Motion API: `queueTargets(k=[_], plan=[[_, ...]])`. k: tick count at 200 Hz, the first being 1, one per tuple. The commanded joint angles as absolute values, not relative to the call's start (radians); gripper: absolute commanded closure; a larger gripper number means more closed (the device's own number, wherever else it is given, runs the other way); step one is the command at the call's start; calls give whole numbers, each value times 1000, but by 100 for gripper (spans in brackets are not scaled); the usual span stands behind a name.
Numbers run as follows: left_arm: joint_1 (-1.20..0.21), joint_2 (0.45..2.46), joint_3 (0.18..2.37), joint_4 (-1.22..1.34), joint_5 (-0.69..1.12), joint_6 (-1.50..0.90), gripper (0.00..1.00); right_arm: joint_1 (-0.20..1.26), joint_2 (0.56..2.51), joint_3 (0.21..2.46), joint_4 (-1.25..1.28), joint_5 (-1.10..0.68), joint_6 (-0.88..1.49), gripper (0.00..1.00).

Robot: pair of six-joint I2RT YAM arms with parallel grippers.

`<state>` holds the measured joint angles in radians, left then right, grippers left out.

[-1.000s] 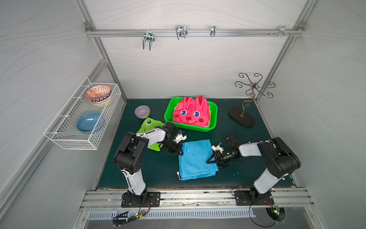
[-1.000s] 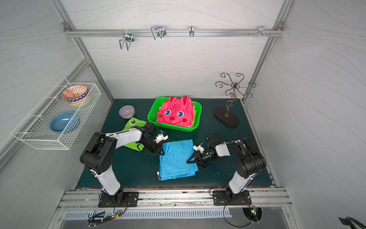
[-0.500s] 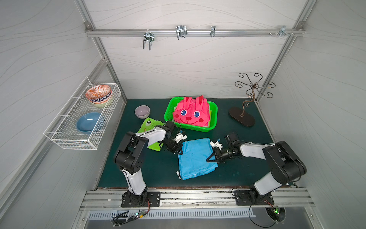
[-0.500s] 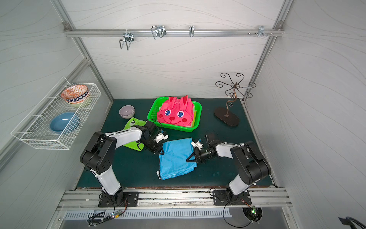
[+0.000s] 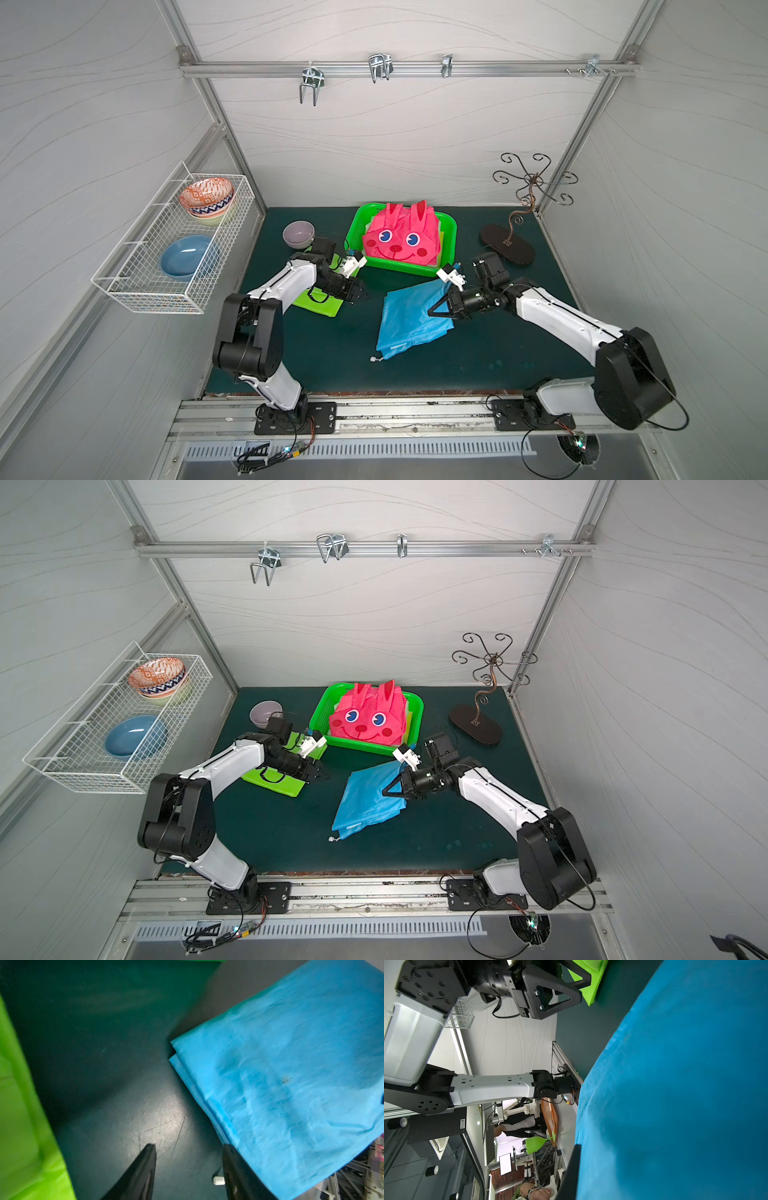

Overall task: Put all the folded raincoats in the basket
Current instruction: Pick up the raincoat from the center of the board.

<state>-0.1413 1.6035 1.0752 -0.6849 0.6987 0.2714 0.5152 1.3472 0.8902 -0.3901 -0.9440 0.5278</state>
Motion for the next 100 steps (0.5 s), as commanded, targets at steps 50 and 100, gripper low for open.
queueTargets(k=[50,100], plan=[[-74,1437,1052,-651,672,289,0,531,1390,1307,-587,-939,568,100],[-5,1386,1039,-656,657,300,1,523,1525,1576,-514,-861,605,100]])
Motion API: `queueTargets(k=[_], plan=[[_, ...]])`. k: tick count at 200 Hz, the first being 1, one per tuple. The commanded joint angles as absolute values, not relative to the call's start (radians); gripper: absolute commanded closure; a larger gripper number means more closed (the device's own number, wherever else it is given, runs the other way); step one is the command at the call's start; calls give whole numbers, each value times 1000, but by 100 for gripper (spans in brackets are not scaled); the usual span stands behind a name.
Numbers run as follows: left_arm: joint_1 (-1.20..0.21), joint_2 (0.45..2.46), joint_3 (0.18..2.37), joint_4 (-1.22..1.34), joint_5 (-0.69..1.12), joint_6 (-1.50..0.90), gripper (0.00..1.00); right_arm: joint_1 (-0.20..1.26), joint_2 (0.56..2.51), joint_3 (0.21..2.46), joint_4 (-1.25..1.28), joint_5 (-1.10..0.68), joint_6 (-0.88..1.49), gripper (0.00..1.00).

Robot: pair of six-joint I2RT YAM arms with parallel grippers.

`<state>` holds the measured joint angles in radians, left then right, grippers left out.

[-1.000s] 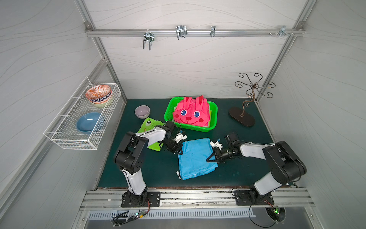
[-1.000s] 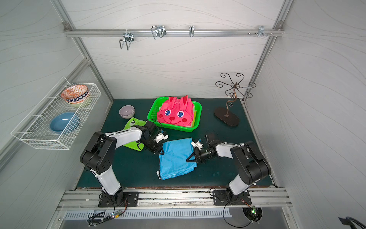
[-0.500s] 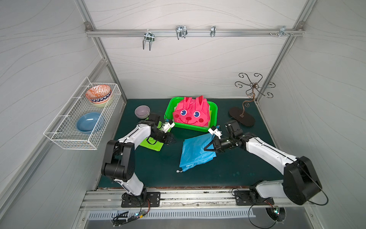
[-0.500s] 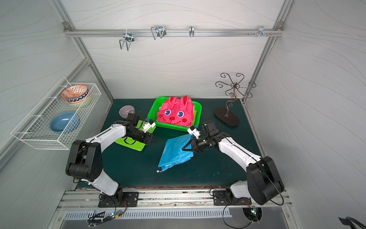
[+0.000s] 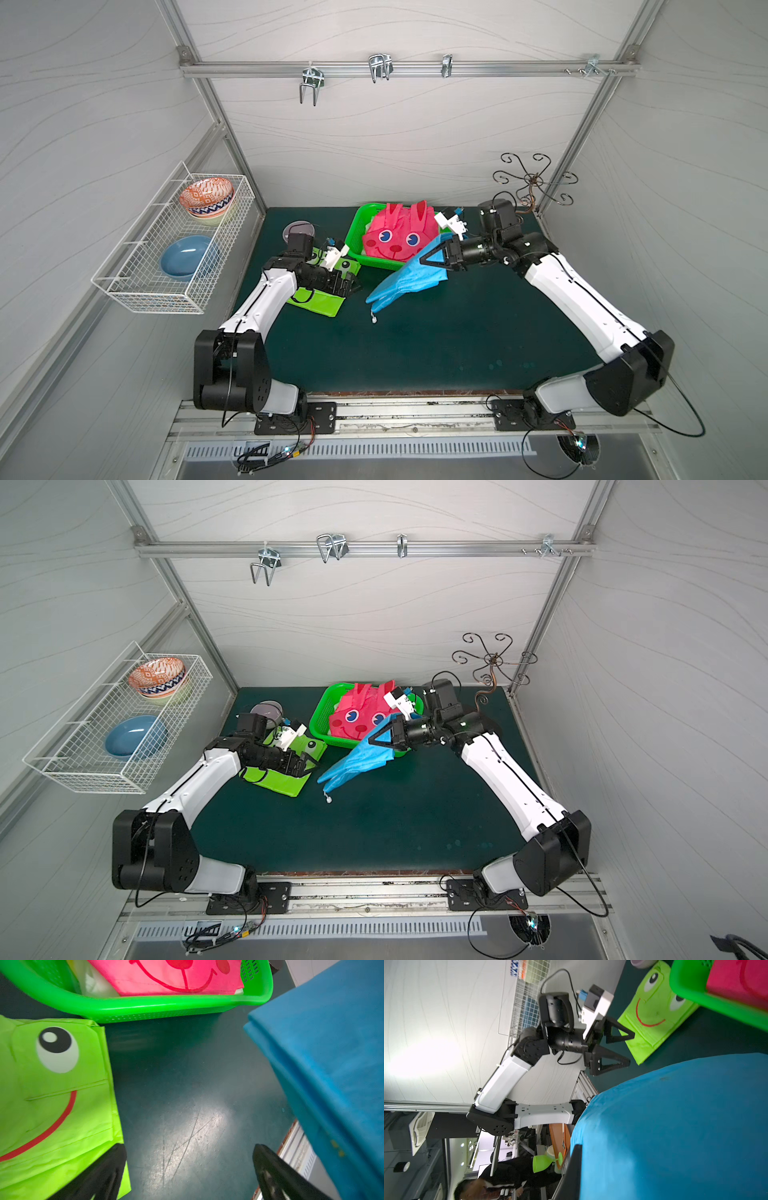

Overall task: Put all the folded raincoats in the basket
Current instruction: Pick up the raincoat from the center of the board, then place the raincoat in the basket.

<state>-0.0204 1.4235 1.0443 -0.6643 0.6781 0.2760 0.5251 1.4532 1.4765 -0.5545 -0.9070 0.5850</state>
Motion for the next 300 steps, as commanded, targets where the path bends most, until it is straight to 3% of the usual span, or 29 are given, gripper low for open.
queueTargets(k=[1,59,92,120,162,233,297,300], plan=[[-5,1385,1039,-656,655,301,1,523,1528,1581,-509,-860,605,100],[-2,1382,1036,-650,594,332,1,485,1852,1951,-415,-832,600,100],[0,1367,1013,-641,584,342,1,466,2075,2319,-464,-846,603,100],[0,1364,987,-629,586,342,1,463,2214,2440,-294,-872,718,100],[0,1386,980,-622,584,339,1,469,2305,2310,-171,-864,795,100],[0,1415,969,-609,646,322,1,423,2238,1796,-123,-864,756,100],[0,1402,968,-613,643,329,1,349,2179,1655,-232,-831,631,100],[0,1402,968,-614,642,331,1,347,2178,1654,-235,-827,629,97]])
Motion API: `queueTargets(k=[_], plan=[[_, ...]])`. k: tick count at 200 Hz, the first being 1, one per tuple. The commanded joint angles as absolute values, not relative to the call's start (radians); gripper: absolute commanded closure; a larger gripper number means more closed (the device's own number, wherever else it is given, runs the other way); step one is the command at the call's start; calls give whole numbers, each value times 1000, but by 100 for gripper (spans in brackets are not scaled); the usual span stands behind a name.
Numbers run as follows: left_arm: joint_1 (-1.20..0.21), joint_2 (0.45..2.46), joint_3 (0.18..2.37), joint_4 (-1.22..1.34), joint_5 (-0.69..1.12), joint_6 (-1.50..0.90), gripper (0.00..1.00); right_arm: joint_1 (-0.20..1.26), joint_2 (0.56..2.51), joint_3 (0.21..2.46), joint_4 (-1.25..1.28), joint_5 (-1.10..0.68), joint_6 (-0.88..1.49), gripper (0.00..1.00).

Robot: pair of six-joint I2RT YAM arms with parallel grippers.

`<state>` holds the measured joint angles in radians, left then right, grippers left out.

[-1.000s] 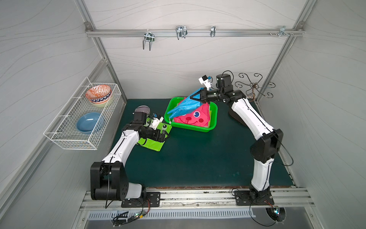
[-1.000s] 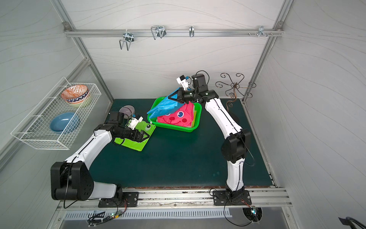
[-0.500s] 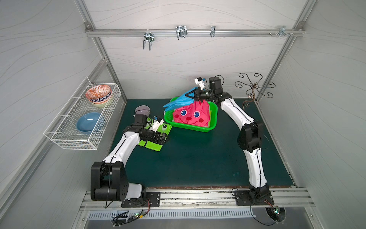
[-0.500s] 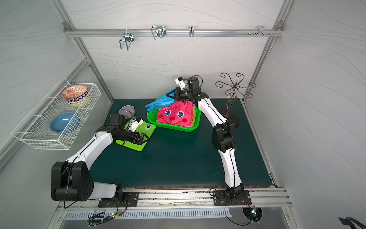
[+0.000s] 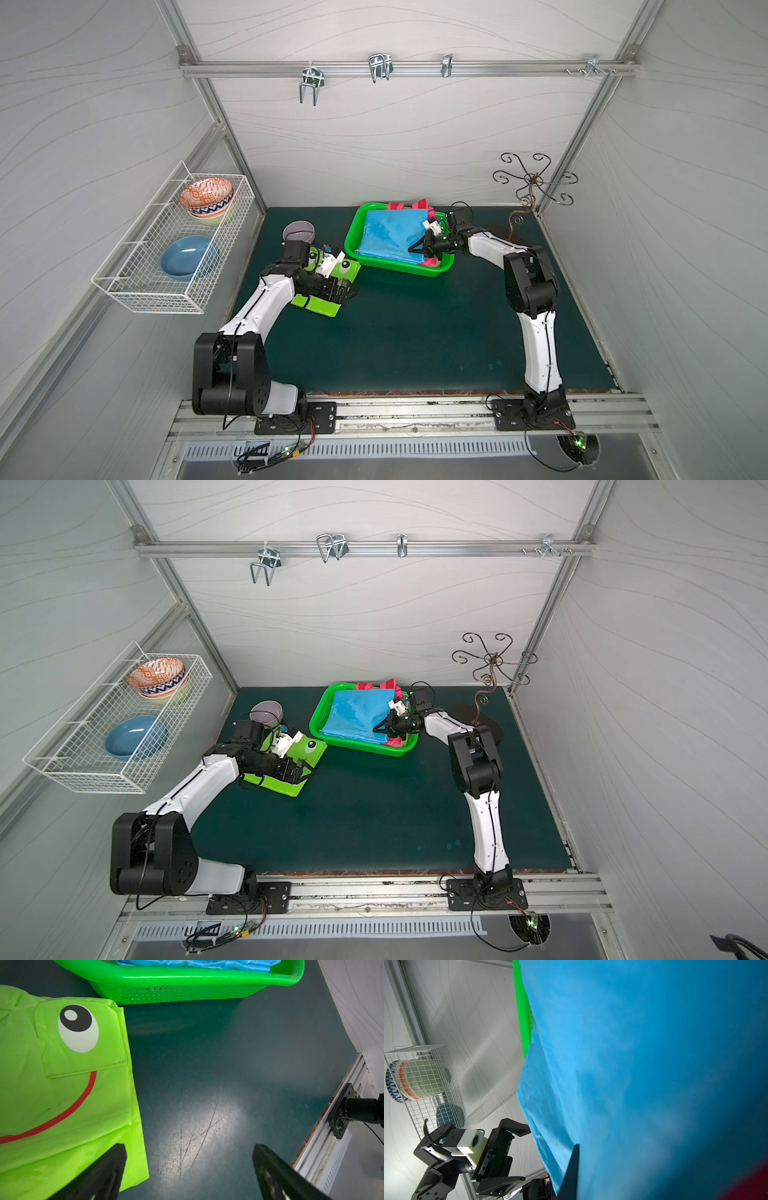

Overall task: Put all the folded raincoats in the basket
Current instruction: Place the raincoat in the basket.

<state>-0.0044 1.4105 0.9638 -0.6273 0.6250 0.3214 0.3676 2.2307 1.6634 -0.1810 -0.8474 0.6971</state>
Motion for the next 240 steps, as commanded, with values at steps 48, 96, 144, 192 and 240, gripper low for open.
queueTargets(k=[48,96,144,192,240], plan=[[-3,1398,996,-622,552,360,1,376,2168,1627,-210,-786,642,65],[-4,1352,959,-603,342,456,1,365,2016,1534,-215,-675,679,50],[-5,1445,934,-509,25,499,2,333,1784,1445,-312,-539,607,40],[-5,1511,898,-510,-25,550,2,428,1535,1307,-341,-424,430,38],[-43,1558,883,-636,-34,656,5,606,1432,1225,-297,-344,278,38]])
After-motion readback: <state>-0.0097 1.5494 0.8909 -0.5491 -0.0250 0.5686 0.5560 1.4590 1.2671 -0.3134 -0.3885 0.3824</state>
